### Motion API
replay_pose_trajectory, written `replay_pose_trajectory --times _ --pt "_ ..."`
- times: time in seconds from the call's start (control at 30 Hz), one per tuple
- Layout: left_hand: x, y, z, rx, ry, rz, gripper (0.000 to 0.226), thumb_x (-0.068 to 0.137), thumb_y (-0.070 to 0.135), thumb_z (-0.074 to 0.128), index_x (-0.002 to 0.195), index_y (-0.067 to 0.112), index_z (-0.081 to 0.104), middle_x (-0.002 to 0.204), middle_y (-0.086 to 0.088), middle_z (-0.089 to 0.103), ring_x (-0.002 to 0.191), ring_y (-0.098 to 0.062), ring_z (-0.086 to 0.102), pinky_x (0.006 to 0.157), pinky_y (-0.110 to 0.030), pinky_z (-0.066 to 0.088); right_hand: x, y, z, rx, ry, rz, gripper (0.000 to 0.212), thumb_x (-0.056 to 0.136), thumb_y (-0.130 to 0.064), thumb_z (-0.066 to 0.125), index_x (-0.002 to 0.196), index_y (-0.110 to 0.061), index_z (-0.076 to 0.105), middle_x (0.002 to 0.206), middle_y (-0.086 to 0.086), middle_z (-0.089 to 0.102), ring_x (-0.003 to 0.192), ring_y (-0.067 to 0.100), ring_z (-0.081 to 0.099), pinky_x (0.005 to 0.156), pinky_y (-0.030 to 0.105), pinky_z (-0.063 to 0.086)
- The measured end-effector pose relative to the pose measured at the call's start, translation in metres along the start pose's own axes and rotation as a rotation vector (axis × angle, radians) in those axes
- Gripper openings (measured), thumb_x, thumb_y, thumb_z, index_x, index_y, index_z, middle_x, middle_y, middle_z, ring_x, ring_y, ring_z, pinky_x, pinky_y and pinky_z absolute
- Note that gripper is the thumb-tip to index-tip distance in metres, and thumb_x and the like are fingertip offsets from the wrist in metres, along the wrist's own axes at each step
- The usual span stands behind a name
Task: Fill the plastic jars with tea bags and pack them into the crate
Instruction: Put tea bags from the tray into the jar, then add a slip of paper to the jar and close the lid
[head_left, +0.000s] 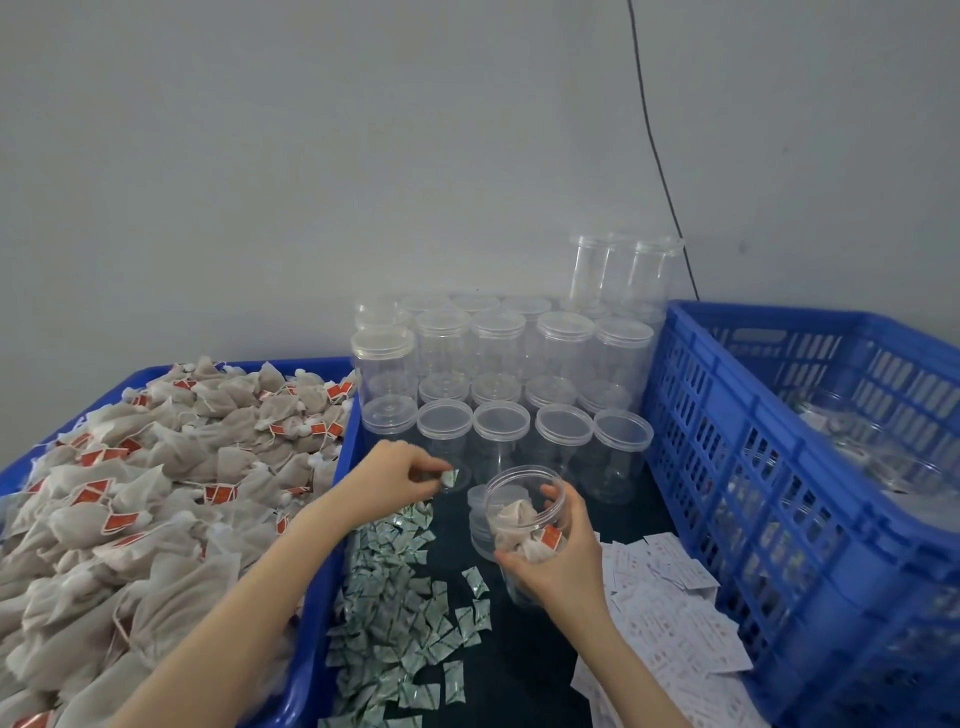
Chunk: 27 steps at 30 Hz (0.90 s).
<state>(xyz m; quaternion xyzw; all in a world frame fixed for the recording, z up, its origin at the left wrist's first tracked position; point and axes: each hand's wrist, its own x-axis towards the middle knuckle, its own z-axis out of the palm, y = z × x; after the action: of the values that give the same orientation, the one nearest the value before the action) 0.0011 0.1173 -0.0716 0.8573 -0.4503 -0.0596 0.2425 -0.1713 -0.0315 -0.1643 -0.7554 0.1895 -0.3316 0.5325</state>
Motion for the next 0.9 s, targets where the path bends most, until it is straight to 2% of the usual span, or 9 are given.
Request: replay_pose_trajectory --times 0.1,0.17,0.27,0.4,0.47,0.6,0.7,0.83,0.9 --pt "-0.003 0.026 -0.012 -0.066 0.045 0.100 0.026 0.086 0.023 0.066 0.111 0.028 0.071 0.066 0.025 0.061 0.062 0.013 0.054 0.060 -0.004 0.042 -0.002 0.001 0.004 -0.011 -0.006 0.007 0.089 0.046 -0.038 0.088 0.121 -0.053 0.043 0.123 -0.023 0.056 0.105 -0.015 0.055 0.077 0.003 0.046" --pt "-0.004 0.047 -0.011 -0.006 -0.035 0.162 0.027 0.086 0.023 0.066 0.112 0.030 0.069 0.080 0.024 0.064 0.071 0.012 0.057 0.068 -0.007 0.045 -0.003 0.001 0.006 -0.014 -0.007 0.002 0.091 0.044 -0.043 0.086 0.124 -0.051 0.043 0.123 -0.023 0.057 0.107 -0.012 0.056 0.079 0.004 0.047" --pt "-0.002 0.071 -0.002 0.181 -0.129 0.176 0.024 0.086 0.026 0.062 0.109 0.033 0.058 0.097 0.018 0.067 0.085 -0.001 0.059 0.076 -0.026 0.051 -0.004 -0.001 0.006 -0.024 -0.018 -0.009 0.092 0.046 -0.047 0.087 0.125 -0.056 0.041 0.121 -0.028 0.057 0.110 -0.010 0.055 0.083 0.004 0.045" --pt "0.006 0.089 0.011 0.352 -0.229 0.191 0.013 0.086 0.025 0.062 0.094 0.032 0.069 0.102 0.011 0.067 0.096 -0.013 0.061 0.074 -0.027 0.048 -0.008 -0.002 0.000 -0.021 -0.045 -0.012 0.097 0.046 -0.046 0.087 0.131 -0.047 0.041 0.122 -0.026 0.058 0.112 -0.008 0.056 0.087 0.006 0.046" --pt "0.009 0.095 0.017 0.437 -0.284 0.178 0.018 0.087 0.026 0.060 0.098 0.034 0.072 0.106 0.006 0.067 0.097 -0.018 0.062 0.075 -0.030 0.050 -0.012 -0.001 -0.003 -0.010 -0.062 -0.007 0.098 0.045 -0.044 0.088 0.131 -0.043 0.042 0.121 -0.023 0.060 0.111 -0.006 0.058 0.087 0.010 0.049" --pt "0.012 0.101 0.027 0.555 -0.319 0.224 0.025 0.091 0.024 0.055 0.106 0.036 0.071 0.106 0.001 0.068 0.093 -0.022 0.063 0.068 -0.028 0.045 -0.015 0.002 -0.011 0.002 -0.054 -0.016 0.091 0.046 -0.042 0.087 0.123 -0.055 0.041 0.119 -0.033 0.057 0.109 -0.006 0.059 0.082 0.007 0.048" --pt "0.015 0.103 0.027 0.504 -0.274 0.266 0.024 0.092 0.027 0.054 0.106 0.036 0.071 0.107 0.005 0.068 0.095 -0.019 0.063 0.071 -0.030 0.048 -0.014 0.002 -0.019 0.011 -0.038 -0.017 0.091 0.045 -0.042 0.087 0.119 -0.063 0.039 0.119 -0.033 0.056 0.110 -0.007 0.058 0.084 0.007 0.048" --pt "0.029 0.104 0.019 0.305 -0.107 0.242 0.021 0.093 0.026 0.056 0.109 0.033 0.069 0.106 0.012 0.069 0.092 -0.010 0.064 0.080 -0.034 0.055 -0.008 0.005 -0.037 0.057 0.019 0.008 0.093 0.044 -0.035 0.088 0.126 -0.047 0.045 0.126 -0.015 0.058 0.105 0.000 0.063 0.086 0.023 0.056" --pt "0.037 0.104 0.020 0.274 -0.026 0.198 0.021 0.093 0.025 0.054 0.108 0.030 0.069 0.105 0.010 0.069 0.092 -0.013 0.064 0.081 -0.038 0.055 -0.004 0.007 -0.051 0.046 0.056 0.005 0.093 0.048 -0.026 0.092 0.126 -0.046 0.046 0.125 -0.016 0.057 0.103 -0.003 0.063 0.082 0.018 0.055"
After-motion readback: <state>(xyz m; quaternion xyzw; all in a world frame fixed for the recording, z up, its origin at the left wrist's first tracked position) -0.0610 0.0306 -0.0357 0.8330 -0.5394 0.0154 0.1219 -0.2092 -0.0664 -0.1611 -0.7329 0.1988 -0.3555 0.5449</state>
